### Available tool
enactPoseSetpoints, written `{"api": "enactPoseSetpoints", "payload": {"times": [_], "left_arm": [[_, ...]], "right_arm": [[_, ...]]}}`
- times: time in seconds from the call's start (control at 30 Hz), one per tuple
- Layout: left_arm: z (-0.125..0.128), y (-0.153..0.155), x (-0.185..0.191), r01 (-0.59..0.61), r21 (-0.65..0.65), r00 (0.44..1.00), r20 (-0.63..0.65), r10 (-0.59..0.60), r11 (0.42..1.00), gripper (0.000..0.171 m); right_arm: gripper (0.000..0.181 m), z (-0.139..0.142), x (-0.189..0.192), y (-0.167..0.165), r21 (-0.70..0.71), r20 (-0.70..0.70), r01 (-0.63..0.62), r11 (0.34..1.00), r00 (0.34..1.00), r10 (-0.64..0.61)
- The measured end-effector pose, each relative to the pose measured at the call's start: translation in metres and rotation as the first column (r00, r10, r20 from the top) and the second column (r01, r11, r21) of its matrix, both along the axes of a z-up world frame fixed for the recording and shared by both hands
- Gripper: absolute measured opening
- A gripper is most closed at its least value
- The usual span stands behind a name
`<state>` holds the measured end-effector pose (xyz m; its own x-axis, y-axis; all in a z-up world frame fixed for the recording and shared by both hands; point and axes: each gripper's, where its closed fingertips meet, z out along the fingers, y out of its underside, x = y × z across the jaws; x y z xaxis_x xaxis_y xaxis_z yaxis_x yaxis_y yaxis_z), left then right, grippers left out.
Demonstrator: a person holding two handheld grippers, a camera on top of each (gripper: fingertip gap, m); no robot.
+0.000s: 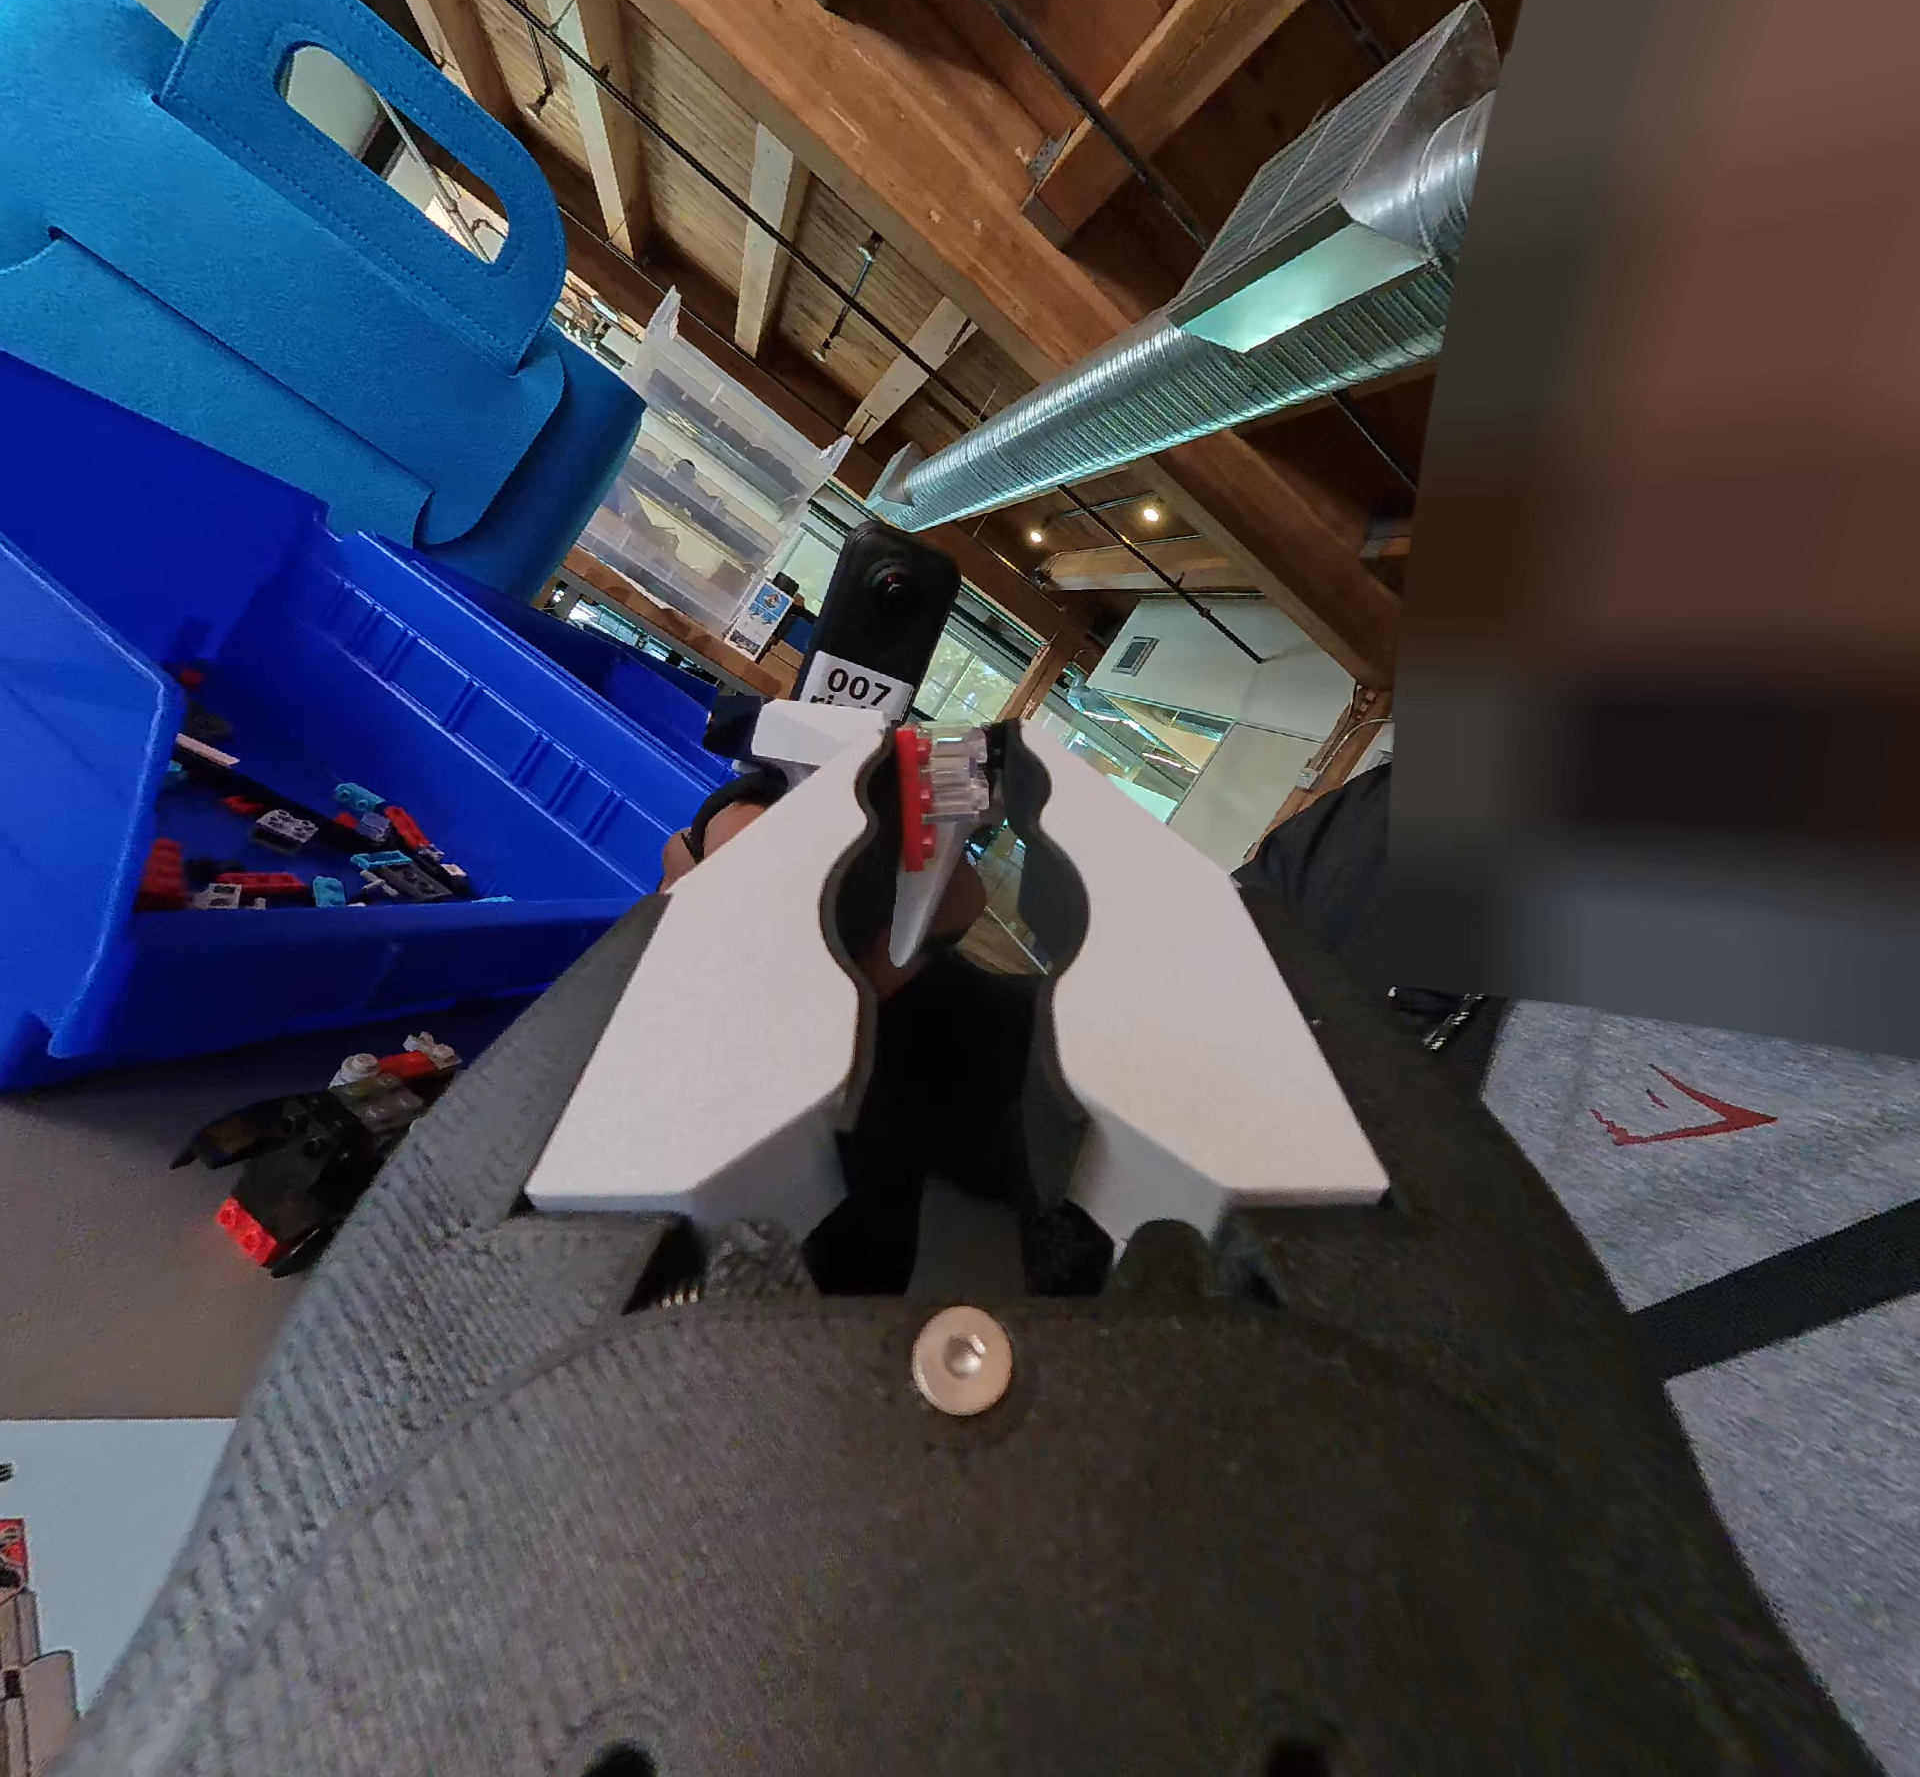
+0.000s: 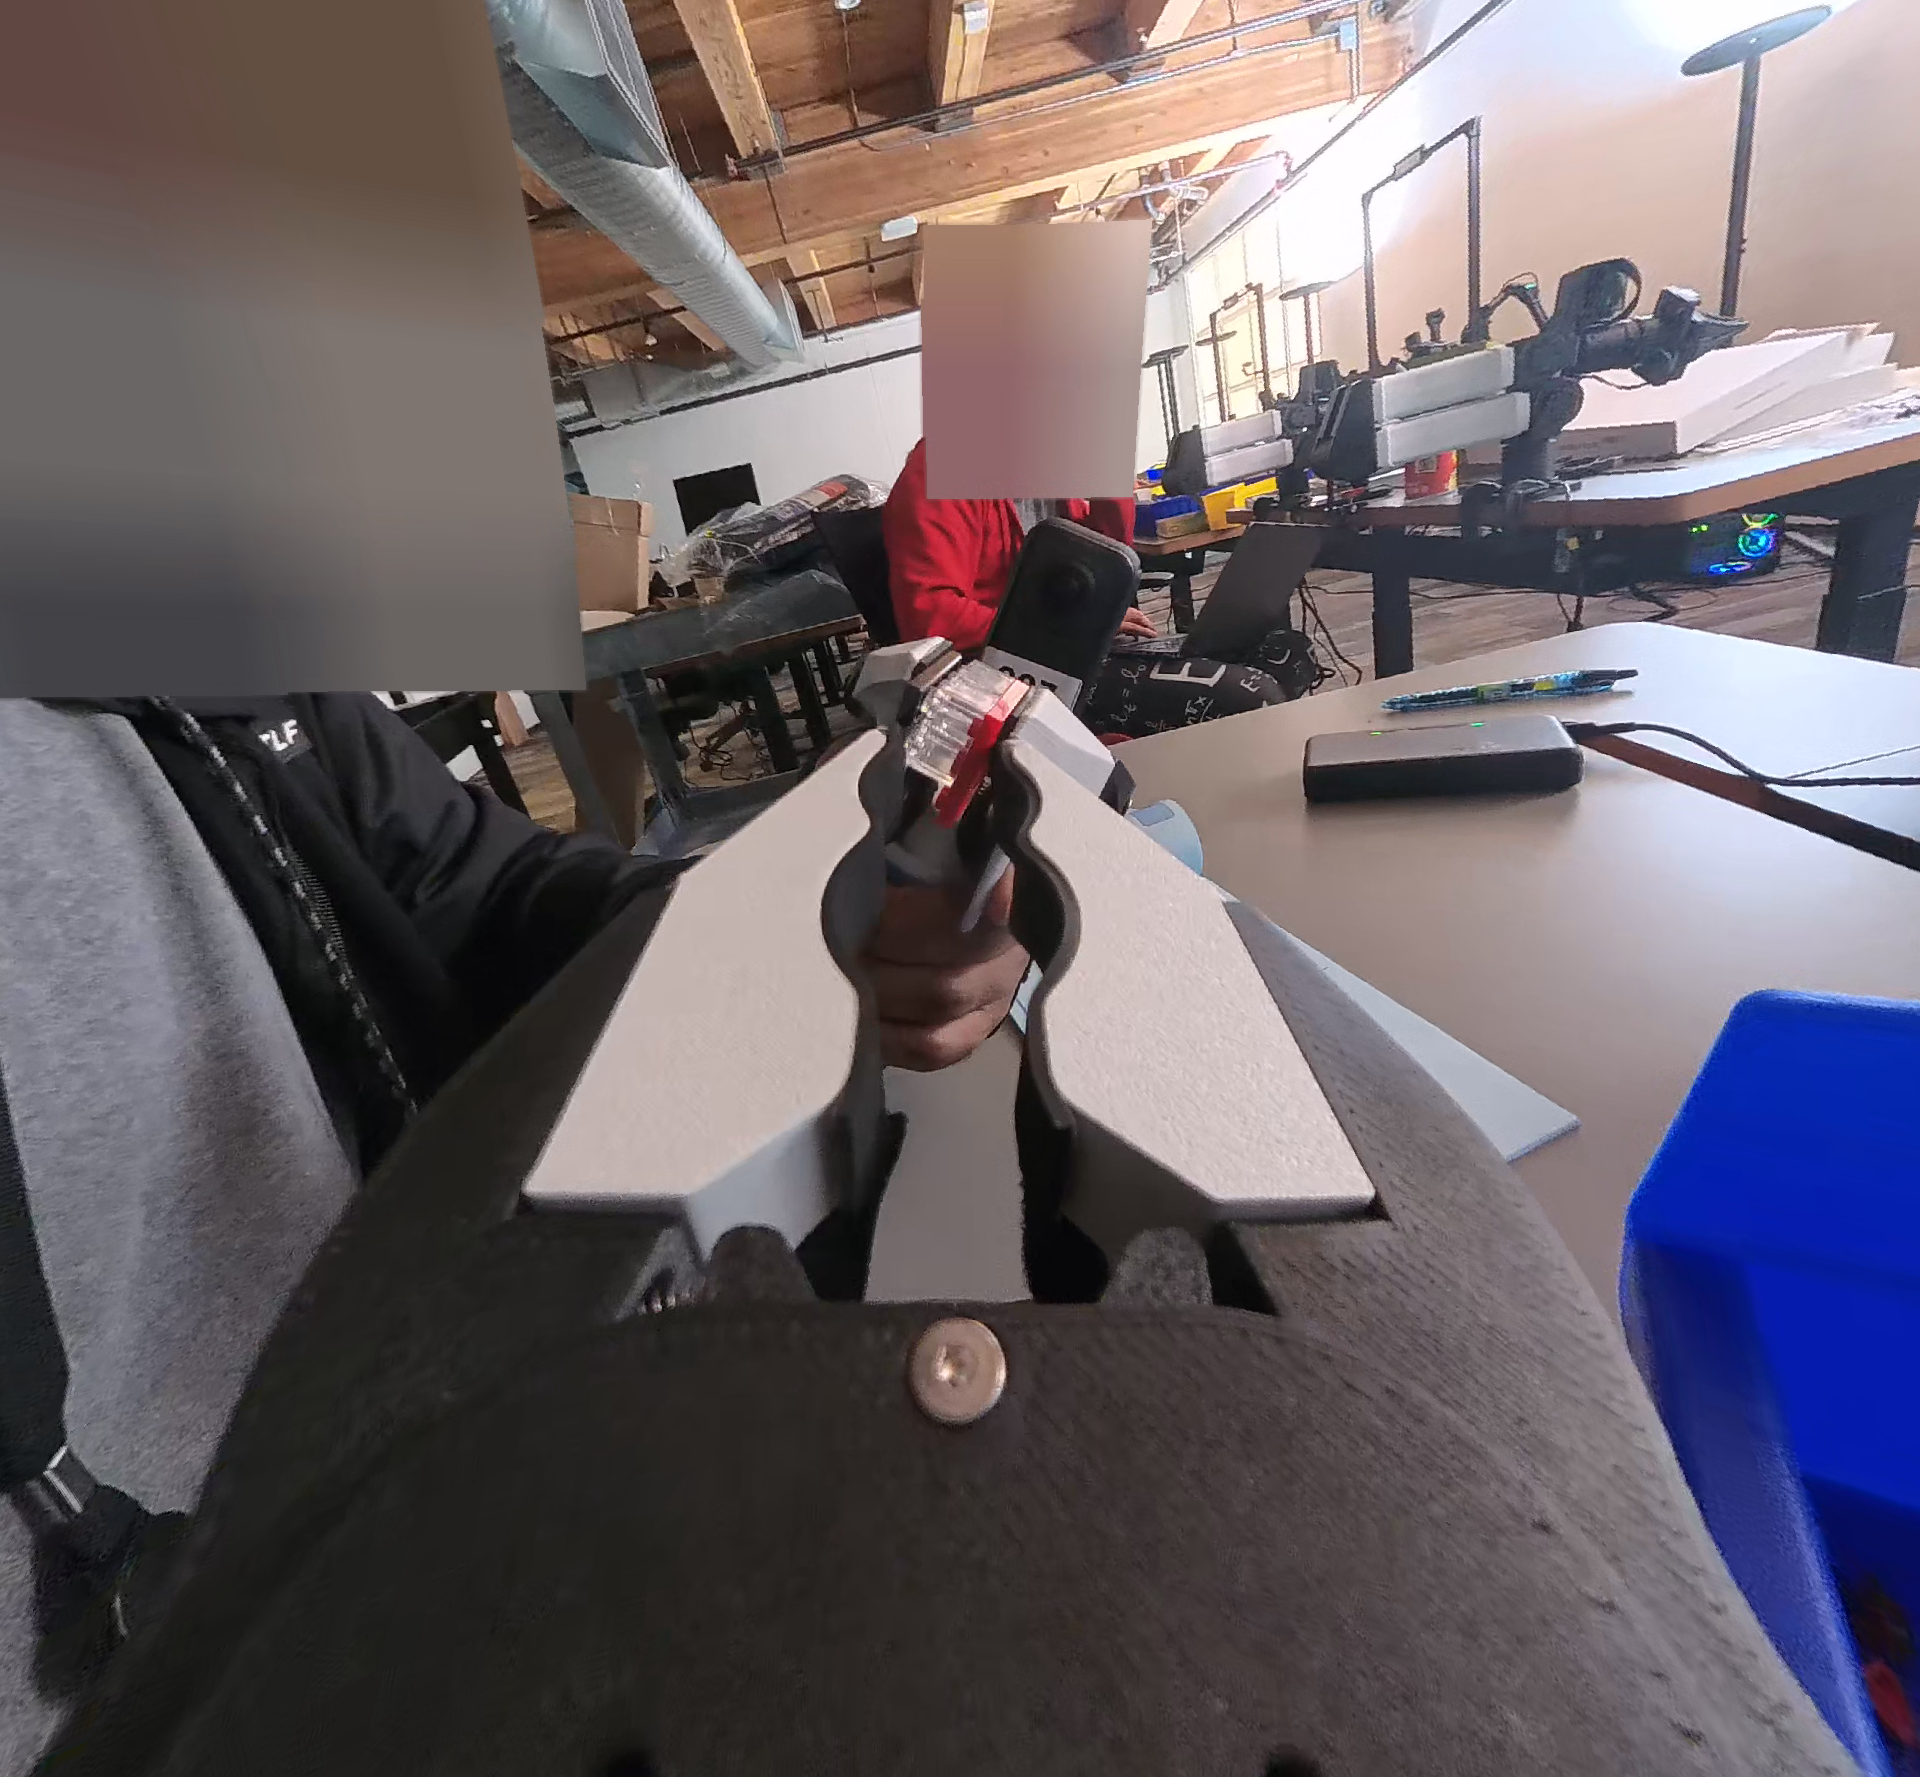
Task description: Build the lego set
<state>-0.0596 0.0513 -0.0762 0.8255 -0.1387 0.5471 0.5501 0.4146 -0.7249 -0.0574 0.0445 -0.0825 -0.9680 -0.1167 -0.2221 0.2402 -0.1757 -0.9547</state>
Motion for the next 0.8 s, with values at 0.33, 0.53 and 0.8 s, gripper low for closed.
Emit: {"api": "enactPoseSetpoints", "payload": {"times": [0.33,0.53,0.8], "left_arm": [[0.0022,0.0000,0.0020,0.018,0.018,1.000,0.005,-0.018,1.000,0.019],[0.0034,0.0001,0.0029,0.017,0.017,1.000,-0.003,-0.017,1.000,0.019],[0.0038,-0.0011,0.0029,0.010,0.005,1.000,-0.013,-0.010,1.000,0.019]], "right_arm": [[0.017,0.0013,0.0020,0.0005,-0.005,-0.040,0.009,1.000,0.999,-0.009],[0.017,0.0024,0.0030,0.0011,-0.011,-0.055,0.011,1.000,0.998,-0.011],[0.017,0.0050,0.0032,0.0028,-0.020,-0.078,0.021,1.000,0.997,-0.022]]}}
